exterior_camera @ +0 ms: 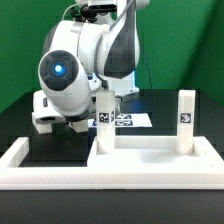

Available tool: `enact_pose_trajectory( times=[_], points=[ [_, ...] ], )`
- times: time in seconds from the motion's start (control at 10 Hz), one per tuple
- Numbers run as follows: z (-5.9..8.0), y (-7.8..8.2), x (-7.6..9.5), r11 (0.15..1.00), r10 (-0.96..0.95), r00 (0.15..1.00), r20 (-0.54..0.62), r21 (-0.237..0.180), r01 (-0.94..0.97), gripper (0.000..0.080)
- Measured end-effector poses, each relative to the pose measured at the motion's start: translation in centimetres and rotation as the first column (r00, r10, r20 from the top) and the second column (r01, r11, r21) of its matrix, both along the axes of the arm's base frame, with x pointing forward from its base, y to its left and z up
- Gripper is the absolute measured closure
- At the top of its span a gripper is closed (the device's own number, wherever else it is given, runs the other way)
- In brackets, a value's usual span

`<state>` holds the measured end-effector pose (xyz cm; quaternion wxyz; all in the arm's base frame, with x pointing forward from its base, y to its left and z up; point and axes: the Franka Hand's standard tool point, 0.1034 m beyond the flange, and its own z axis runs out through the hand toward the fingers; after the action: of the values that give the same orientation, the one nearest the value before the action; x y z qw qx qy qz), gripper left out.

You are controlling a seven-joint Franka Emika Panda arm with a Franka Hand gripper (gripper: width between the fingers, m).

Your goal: Assemble desk

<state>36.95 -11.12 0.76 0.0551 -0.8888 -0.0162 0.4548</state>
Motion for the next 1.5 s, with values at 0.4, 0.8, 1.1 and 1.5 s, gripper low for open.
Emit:
enact_pose_trajectory(
  times=[0.4, 0.8, 1.1, 1.5],
  points=[
    [0.0, 0.0, 0.0, 1.0, 0.001, 1.0, 0.0, 0.001, -0.001, 0.0411],
    [0.0, 0.0, 0.0, 1.0, 0.001, 1.0, 0.0, 0.002, -0.001, 0.0512],
    [0.0, 0.0, 0.0, 1.0, 0.001, 1.0, 0.0, 0.002, -0.001, 0.0512],
    [4.9, 1.7, 1.2, 1.0, 0.021, 1.0, 0.022, 0.016, -0.021, 0.0512]
  ],
)
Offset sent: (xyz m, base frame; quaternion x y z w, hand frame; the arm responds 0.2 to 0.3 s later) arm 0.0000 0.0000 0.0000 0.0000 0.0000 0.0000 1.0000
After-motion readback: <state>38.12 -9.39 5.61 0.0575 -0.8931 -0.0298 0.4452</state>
